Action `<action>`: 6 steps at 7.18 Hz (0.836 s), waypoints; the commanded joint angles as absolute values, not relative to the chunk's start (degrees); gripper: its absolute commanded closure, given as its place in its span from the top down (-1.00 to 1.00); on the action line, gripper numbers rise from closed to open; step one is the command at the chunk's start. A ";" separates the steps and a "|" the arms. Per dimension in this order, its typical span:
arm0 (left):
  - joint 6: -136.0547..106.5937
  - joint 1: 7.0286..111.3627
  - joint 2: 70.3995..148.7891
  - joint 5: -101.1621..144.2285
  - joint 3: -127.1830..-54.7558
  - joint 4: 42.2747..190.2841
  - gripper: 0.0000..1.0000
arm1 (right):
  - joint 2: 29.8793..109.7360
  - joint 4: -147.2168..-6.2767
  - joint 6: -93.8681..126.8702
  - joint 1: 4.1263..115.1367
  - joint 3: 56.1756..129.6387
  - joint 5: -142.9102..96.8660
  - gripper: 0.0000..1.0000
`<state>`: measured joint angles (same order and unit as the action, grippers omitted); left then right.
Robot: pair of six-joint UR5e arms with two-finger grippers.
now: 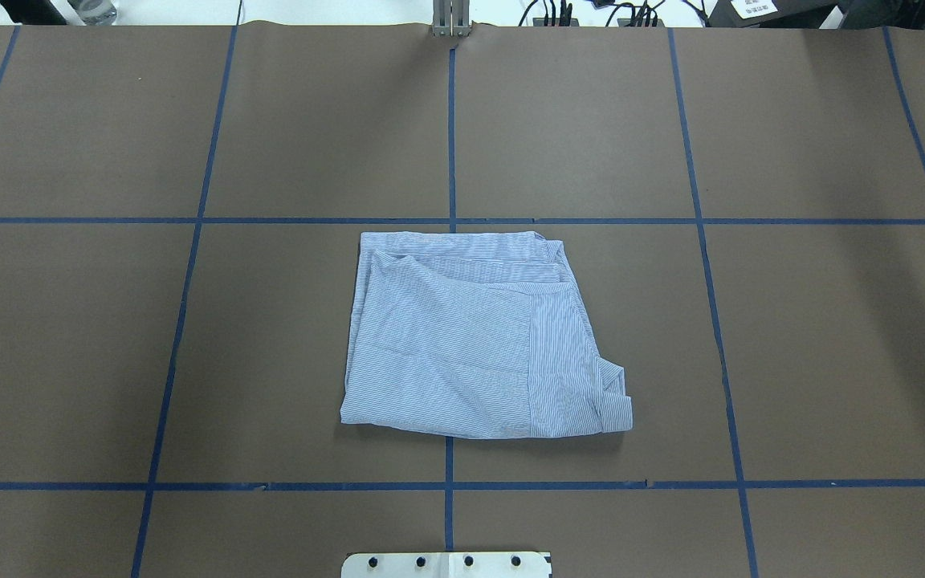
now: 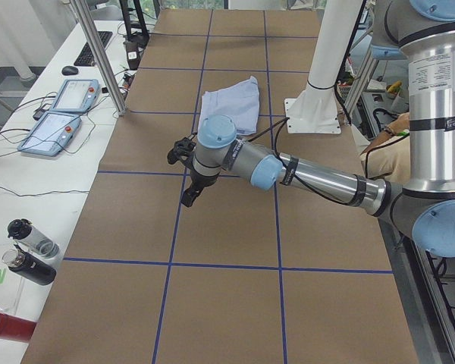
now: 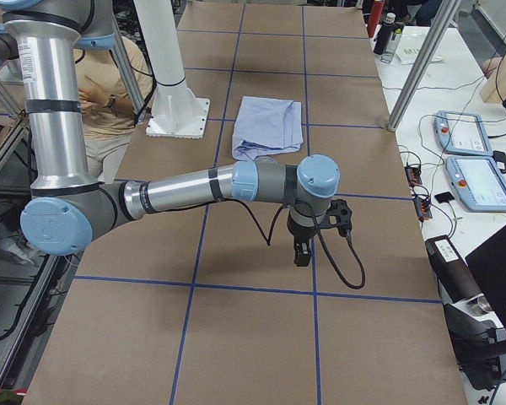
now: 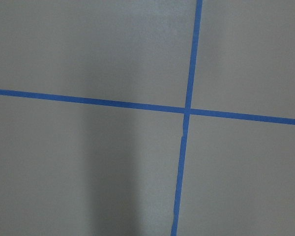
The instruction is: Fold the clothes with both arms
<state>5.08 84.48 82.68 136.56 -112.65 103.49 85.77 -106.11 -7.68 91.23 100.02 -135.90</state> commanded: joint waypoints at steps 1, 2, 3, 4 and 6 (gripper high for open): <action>4.92 84.64 82.53 136.23 -113.20 103.10 0.99 | 85.78 -106.17 -8.00 91.23 102.46 -136.40 1.00; 4.92 85.33 82.53 136.23 -113.55 103.10 0.99 | 85.96 -106.61 -8.09 91.23 104.13 -137.28 1.00; 5.01 86.21 83.05 135.88 -113.47 103.27 0.99 | 86.31 -106.26 -8.43 91.23 104.15 -137.29 1.00; 5.01 86.22 83.58 136.05 -114.08 103.36 0.99 | 86.57 -106.26 -8.44 91.23 104.76 -137.37 1.00; 5.01 86.05 83.05 136.14 -114.88 103.27 0.99 | 88.24 -106.08 -8.18 91.23 104.77 -137.29 1.00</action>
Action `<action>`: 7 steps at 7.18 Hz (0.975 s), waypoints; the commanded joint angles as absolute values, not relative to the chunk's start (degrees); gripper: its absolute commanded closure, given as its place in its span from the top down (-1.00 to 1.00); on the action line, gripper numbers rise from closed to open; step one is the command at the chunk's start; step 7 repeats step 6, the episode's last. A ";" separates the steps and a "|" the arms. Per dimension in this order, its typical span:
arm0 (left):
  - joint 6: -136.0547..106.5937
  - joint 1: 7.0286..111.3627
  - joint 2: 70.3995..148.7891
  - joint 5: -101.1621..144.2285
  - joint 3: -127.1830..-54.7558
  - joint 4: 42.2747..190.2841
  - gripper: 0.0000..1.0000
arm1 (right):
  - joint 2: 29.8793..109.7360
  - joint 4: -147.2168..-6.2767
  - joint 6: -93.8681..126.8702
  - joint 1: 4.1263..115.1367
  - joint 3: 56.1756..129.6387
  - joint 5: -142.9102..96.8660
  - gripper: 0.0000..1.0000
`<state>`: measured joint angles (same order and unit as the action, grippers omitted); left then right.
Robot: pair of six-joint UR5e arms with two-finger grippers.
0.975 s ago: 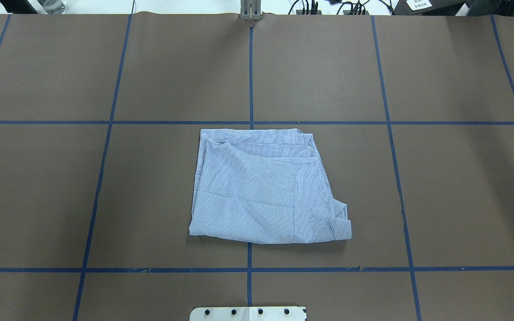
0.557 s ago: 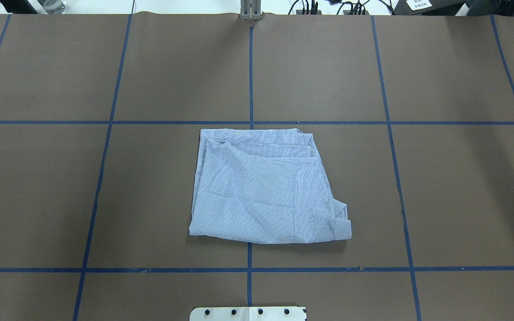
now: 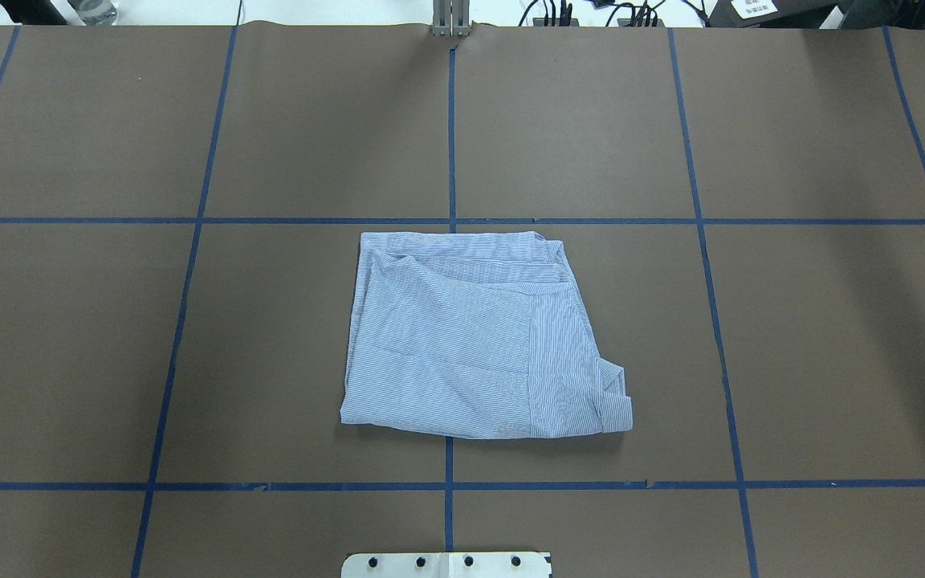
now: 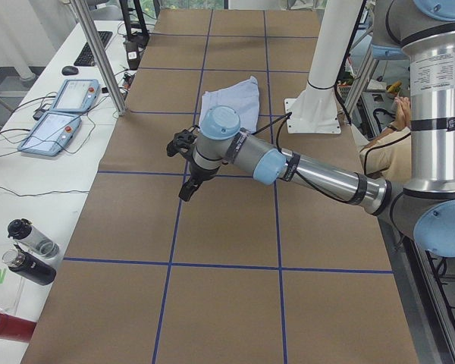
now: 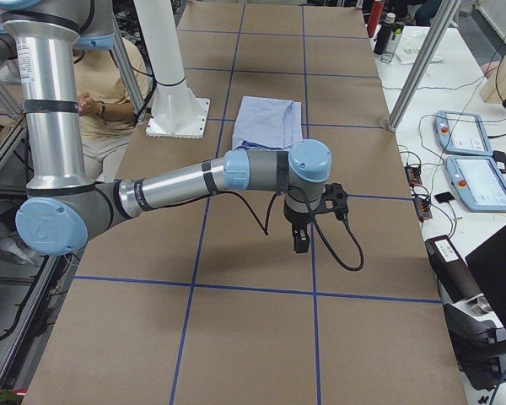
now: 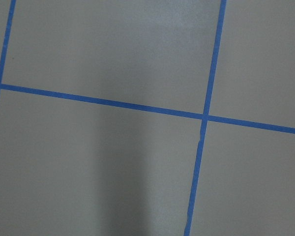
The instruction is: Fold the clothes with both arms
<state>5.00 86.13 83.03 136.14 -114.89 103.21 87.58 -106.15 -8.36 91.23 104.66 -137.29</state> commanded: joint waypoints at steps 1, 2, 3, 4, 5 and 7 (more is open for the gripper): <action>5.01 86.13 83.06 136.40 -114.61 103.36 0.99 | 88.16 -106.08 -8.00 91.14 104.68 -137.11 1.00; 5.01 86.13 83.06 136.49 -114.87 103.36 0.99 | 88.15 -106.00 -8.00 91.14 104.50 -136.94 1.00; 5.01 86.13 82.97 136.49 -114.61 103.53 0.99 | 88.15 -106.00 -8.00 91.14 104.85 -137.02 1.00; 5.01 86.13 83.06 136.49 -114.61 103.62 0.99 | 88.15 -106.00 -8.09 91.14 104.94 -137.20 1.00; 5.01 86.13 83.06 136.49 -114.87 103.62 0.99 | 88.15 -106.00 -8.17 91.14 104.94 -137.11 1.00; 5.01 86.13 83.14 136.49 -115.31 103.45 0.99 | 88.15 -106.00 -8.09 91.14 105.03 -137.11 1.00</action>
